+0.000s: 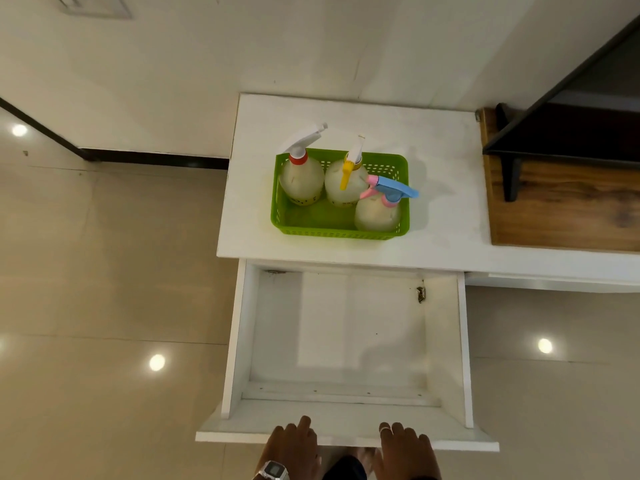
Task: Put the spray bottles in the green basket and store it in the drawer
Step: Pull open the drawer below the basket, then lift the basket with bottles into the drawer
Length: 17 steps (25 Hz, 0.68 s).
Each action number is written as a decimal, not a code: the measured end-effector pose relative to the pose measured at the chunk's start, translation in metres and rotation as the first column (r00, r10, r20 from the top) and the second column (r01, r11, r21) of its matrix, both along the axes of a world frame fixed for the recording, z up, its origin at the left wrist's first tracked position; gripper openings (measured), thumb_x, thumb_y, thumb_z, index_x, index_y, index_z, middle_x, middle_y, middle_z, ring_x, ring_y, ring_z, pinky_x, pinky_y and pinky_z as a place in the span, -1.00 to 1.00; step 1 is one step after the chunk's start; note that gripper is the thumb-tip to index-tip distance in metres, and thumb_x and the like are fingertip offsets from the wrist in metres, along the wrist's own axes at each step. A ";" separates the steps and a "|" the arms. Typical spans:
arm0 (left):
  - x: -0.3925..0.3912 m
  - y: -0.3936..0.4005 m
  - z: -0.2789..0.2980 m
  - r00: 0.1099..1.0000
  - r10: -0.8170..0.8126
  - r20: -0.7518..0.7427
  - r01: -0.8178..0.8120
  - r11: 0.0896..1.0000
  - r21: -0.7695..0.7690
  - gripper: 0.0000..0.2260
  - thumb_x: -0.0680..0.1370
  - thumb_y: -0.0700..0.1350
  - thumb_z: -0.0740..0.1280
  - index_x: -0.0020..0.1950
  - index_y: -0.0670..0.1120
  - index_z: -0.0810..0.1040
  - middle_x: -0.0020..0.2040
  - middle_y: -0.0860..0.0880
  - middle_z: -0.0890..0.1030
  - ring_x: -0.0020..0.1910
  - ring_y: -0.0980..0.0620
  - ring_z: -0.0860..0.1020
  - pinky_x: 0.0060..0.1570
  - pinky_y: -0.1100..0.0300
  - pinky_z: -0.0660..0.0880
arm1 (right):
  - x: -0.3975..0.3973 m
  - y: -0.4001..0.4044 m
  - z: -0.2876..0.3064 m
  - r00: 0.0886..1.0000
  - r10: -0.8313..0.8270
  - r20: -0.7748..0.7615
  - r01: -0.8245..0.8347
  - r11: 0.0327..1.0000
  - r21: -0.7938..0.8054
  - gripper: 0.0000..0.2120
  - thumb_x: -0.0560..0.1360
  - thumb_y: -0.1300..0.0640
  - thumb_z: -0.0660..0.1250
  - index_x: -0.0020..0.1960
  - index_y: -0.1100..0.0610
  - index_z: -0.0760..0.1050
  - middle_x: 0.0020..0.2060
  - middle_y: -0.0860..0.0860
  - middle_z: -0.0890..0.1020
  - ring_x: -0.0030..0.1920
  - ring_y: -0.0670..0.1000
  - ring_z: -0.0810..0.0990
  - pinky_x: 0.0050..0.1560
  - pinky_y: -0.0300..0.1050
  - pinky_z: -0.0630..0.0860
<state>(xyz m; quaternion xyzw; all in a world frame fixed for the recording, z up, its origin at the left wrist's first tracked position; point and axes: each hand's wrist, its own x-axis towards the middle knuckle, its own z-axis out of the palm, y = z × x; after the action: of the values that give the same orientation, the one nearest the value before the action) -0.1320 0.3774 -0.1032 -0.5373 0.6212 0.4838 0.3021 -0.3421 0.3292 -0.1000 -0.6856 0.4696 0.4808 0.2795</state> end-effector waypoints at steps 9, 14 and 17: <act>0.059 -0.047 0.021 0.970 0.224 -0.091 -0.229 0.738 -0.635 -0.36 0.44 0.23 0.32 0.43 -0.09 0.53 0.45 -0.14 0.50 0.40 -0.15 0.52 0.27 -0.07 0.48 | 0.012 -0.084 0.014 0.979 -0.105 0.178 0.153 0.947 -0.284 -0.35 0.60 -0.16 0.06 0.62 0.01 0.00 0.61 0.02 0.07 0.59 0.03 0.06 0.48 0.08 0.20; 0.127 -0.174 0.038 0.846 0.485 -0.222 -0.426 0.365 -0.828 -0.35 0.62 0.18 0.09 0.63 -0.12 0.10 0.65 -0.12 0.09 0.63 -0.13 0.08 0.47 -0.07 0.20 | 0.048 -0.226 0.048 0.793 -0.181 0.581 0.543 0.640 -0.543 -0.45 0.63 0.06 0.17 0.57 0.20 0.18 0.53 0.17 0.30 0.53 0.15 0.27 0.39 0.14 0.34; 0.151 -0.231 0.045 0.873 0.439 -0.213 -0.379 0.332 -0.864 -0.34 0.64 0.17 0.07 0.64 -0.15 0.01 0.66 -0.14 0.03 0.65 -0.12 0.02 0.50 0.00 0.13 | 0.070 -0.292 0.059 0.715 -0.151 0.683 0.641 0.530 -0.554 -0.47 0.66 0.09 0.11 0.58 0.25 0.13 0.55 0.20 0.25 0.53 0.18 0.25 0.44 0.12 0.28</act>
<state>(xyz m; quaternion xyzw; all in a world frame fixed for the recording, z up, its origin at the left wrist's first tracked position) 0.0195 0.1469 -0.0584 -0.7655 0.6150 0.1313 -0.1364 -0.2720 0.0376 -0.0412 -0.7105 0.6729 -0.0680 0.1943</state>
